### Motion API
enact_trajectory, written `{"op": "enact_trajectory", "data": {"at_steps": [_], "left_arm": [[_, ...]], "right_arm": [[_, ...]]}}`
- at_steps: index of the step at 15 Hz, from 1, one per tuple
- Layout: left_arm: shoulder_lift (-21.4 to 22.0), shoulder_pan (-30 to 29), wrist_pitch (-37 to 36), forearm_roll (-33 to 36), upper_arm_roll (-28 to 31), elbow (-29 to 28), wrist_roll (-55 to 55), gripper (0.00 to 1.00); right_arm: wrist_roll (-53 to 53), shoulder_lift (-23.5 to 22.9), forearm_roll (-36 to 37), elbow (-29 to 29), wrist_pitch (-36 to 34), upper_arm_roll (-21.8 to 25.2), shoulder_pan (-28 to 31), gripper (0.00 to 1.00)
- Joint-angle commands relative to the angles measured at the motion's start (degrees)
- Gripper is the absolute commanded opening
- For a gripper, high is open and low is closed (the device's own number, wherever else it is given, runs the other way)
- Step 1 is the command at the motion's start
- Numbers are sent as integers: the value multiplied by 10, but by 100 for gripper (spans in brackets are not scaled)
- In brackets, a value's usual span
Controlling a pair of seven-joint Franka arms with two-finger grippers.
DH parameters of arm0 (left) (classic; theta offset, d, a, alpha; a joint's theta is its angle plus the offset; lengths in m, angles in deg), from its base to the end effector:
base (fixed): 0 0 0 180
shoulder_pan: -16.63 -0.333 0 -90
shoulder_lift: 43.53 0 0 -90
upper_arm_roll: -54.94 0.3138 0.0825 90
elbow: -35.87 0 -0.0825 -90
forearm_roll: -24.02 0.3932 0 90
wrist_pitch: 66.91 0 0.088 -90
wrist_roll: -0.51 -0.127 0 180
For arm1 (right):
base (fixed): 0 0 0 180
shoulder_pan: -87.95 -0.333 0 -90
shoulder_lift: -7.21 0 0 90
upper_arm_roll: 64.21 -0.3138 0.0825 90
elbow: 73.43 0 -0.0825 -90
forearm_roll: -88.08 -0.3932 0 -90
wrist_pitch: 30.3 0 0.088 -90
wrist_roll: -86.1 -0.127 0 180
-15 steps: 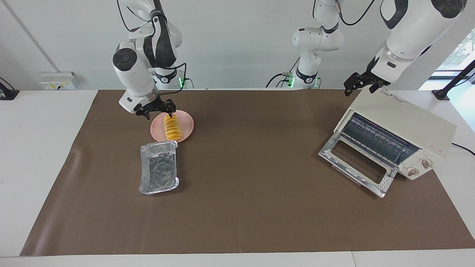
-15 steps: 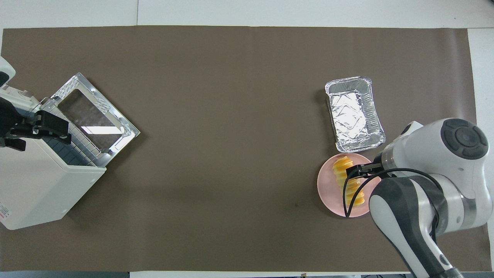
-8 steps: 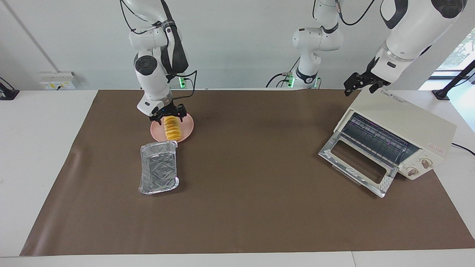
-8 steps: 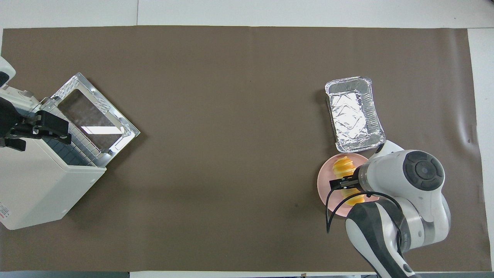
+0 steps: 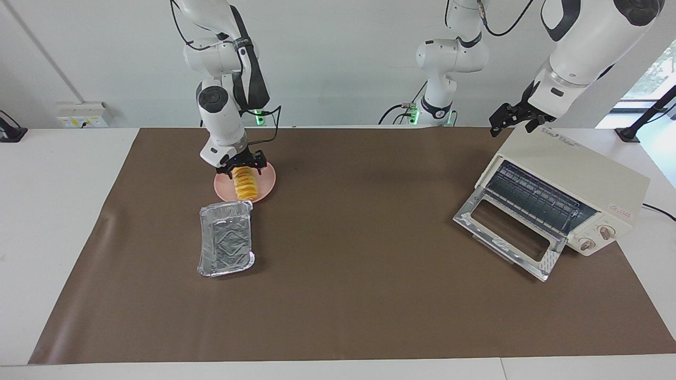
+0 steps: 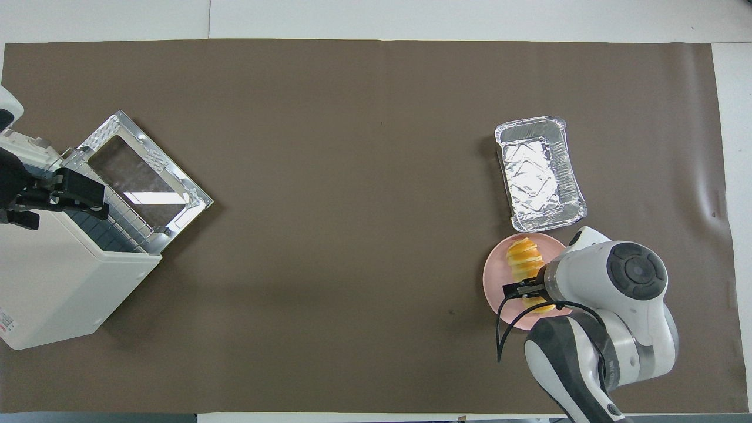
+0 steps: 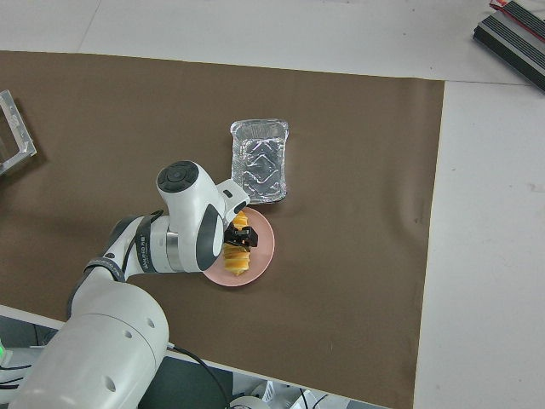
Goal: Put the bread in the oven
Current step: 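Grasp the yellow bread slices on the pink plate with the right gripper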
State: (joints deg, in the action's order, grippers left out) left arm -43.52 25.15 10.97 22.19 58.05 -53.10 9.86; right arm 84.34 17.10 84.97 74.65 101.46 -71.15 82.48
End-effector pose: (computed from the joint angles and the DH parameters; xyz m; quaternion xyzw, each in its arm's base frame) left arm 0.5332 -0.0551 0.5950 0.9947 0.0324 -0.0978 0.0033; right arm 0.4143 0.0913 0.2817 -0.9958 -0.0721 0.0571 0.0018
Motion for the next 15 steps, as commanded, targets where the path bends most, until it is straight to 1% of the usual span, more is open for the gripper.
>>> {"op": "enact_trajectory", "data": {"at_steps": [1,2,3,4,5,6,8,9,10,11,13,14,15], "left_arm": [[10,-3,-4,-9,1,-6,-4,100],[10,-3,-4,-9,1,-5,-4,100],[10,-3,-4,-9,1,-6,-4,100],[10,-3,-4,-9,1,-6,-4,100],[10,-3,-4,-9,1,-6,-4,100],[10,-3,-4,-9,1,-6,-4,100],[10,-3,-4,-9,1,-6,-4,100],[10,-3,-4,-9,1,-5,-4,100],[10,-3,-4,-9,1,-5,-4,100],[10,-3,-4,-9,1,-6,-4,100],[10,-3,-4,-9,1,-6,-4,100],[10,-3,-4,-9,1,-6,-4,100],[10,-3,-4,-9,1,-6,-4,100]], "right_arm": [[0,14,-6,17,10,-3,13,63],[0,14,-6,17,10,-3,16,49],[-2,14,-8,18,10,-3,19,31],[-2,13,-20,17,10,-3,21,20],[-1,13,-37,17,10,-3,24,3],[-1,13,-44,15,9,-3,24,0],[-4,13,-45,5,0,-2,25,0],[-12,15,-45,-13,-18,-1,25,0],[-19,21,-45,-36,-61,-1,24,0],[-21,25,-45,-70,-110,0,24,0],[-18,22,-45,-143,-176,3,32,0],[-15,13,-45,-181,-204,3,49,0],[-7,-9,-42,-227,-230,3,64,0]]}}
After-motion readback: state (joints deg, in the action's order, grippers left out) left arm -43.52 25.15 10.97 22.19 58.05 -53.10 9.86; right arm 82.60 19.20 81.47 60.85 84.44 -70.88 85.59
